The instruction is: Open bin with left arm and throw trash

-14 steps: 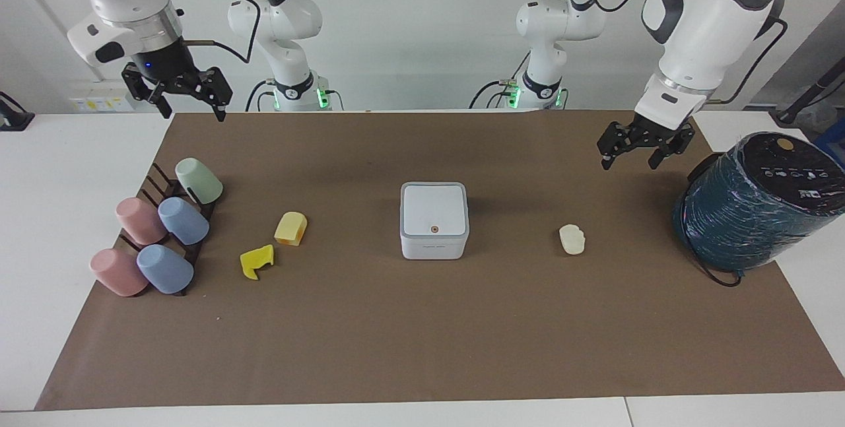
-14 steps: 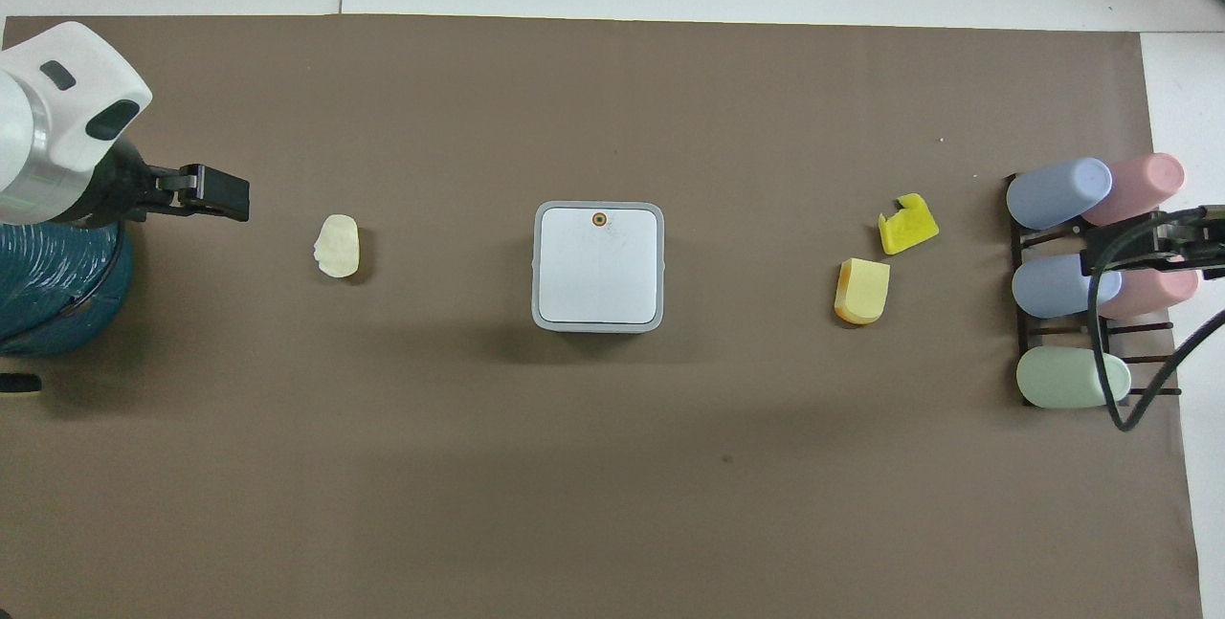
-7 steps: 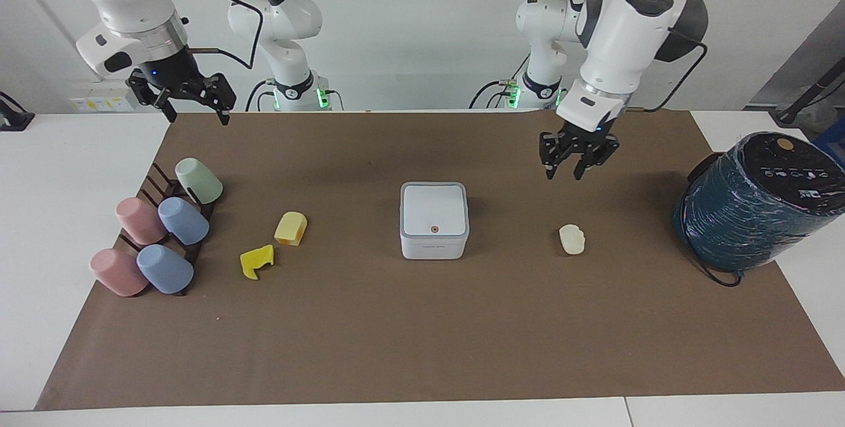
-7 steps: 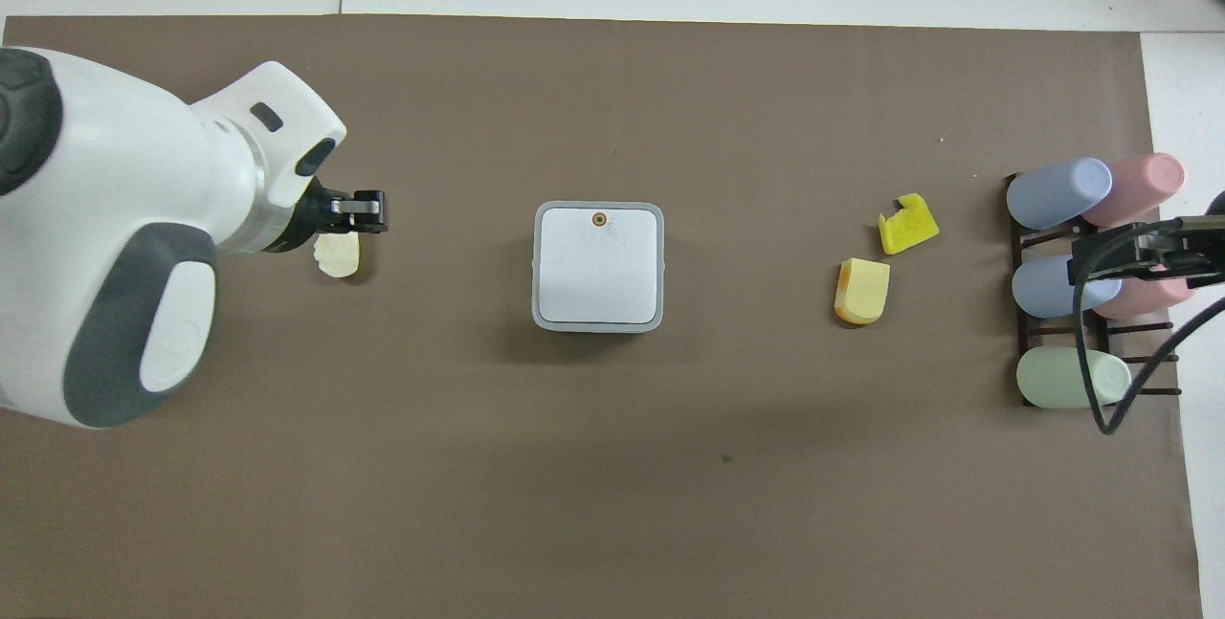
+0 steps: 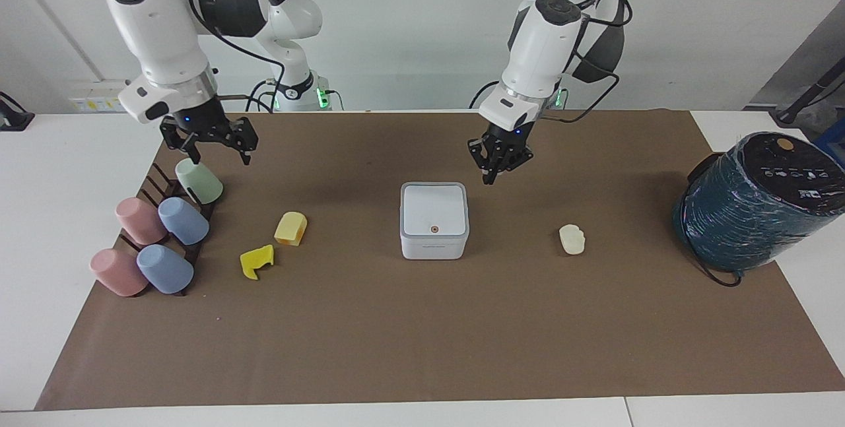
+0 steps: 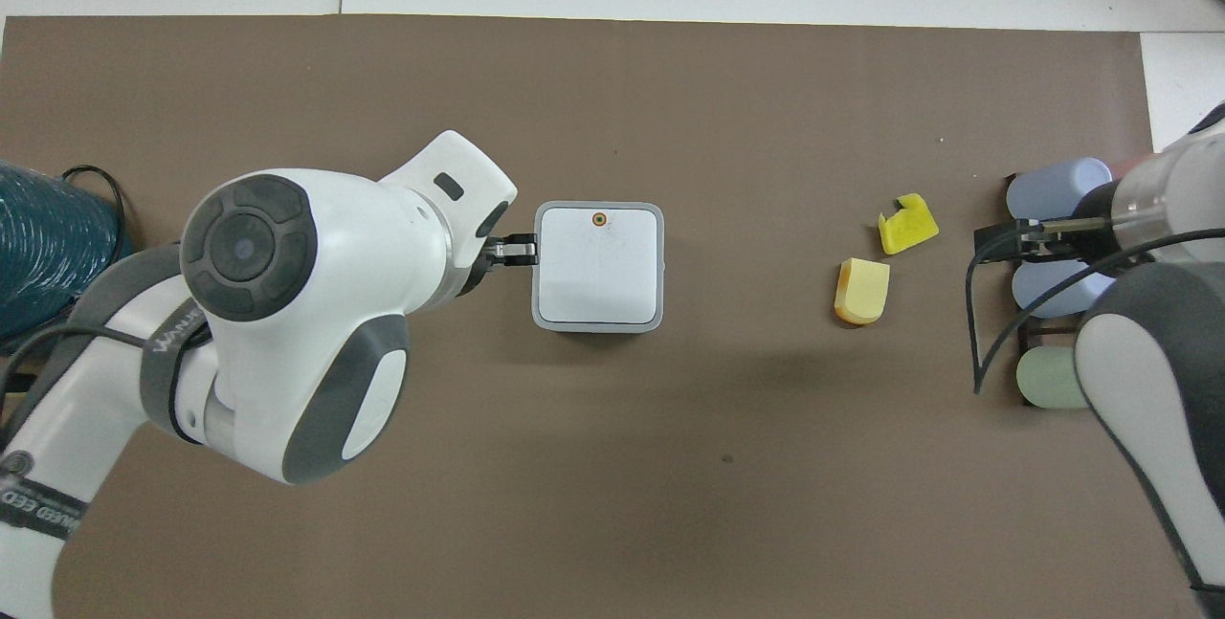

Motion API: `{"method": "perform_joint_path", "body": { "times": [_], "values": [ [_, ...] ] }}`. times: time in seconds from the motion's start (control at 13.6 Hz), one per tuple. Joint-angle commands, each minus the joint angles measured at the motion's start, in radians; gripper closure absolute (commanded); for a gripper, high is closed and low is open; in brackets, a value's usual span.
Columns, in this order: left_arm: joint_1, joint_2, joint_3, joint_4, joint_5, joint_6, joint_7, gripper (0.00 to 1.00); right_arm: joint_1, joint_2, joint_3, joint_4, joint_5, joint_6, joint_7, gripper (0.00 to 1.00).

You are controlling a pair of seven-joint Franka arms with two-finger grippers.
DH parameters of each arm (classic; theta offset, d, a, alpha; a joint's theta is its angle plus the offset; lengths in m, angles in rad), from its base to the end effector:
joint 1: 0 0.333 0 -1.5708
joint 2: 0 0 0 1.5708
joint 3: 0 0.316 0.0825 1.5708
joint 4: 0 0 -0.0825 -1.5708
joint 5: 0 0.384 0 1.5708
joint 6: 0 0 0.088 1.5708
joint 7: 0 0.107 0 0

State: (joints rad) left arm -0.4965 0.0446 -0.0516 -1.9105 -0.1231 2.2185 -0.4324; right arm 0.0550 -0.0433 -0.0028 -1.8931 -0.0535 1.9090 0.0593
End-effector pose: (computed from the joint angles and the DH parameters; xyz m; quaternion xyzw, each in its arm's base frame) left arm 0.5071 -0.3138 0.4974 0.9895 -0.0267 0.0899 0.1099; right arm 0.5543 0.0251 0.5243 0.9992 0.0046 0.0310 0.0237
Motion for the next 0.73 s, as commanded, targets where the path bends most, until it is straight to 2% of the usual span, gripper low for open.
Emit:
{"method": "perform_joint_path", "body": {
  "times": [0.0, 0.22, 0.37, 0.51, 0.66],
  "values": [
    [-0.066, 0.029, 0.016, -0.038, -0.02, 0.102, -0.04, 0.96, 0.029, 0.046, 0.001, -0.073, 0.011, 0.129, 0.072, 0.0],
    [-0.086, 0.061, 0.016, -0.038, -0.032, 0.194, -0.051, 0.99, 0.051, 0.134, 0.001, -0.132, 0.012, 0.26, 0.125, 0.0],
    [-0.086, 0.083, 0.016, -0.038, -0.059, 0.245, -0.049, 1.0, 0.051, 0.163, 0.001, -0.2, 0.012, 0.371, 0.126, 0.0],
    [-0.088, 0.125, 0.015, -0.028, -0.072, 0.315, -0.052, 1.0, 0.052, 0.18, 0.001, -0.257, 0.012, 0.458, 0.125, 0.0],
    [-0.108, 0.19, 0.015, -0.012, -0.095, 0.387, -0.058, 1.0, 0.052, 0.21, 0.003, -0.268, 0.024, 0.508, 0.126, 0.0]
  ]
}}
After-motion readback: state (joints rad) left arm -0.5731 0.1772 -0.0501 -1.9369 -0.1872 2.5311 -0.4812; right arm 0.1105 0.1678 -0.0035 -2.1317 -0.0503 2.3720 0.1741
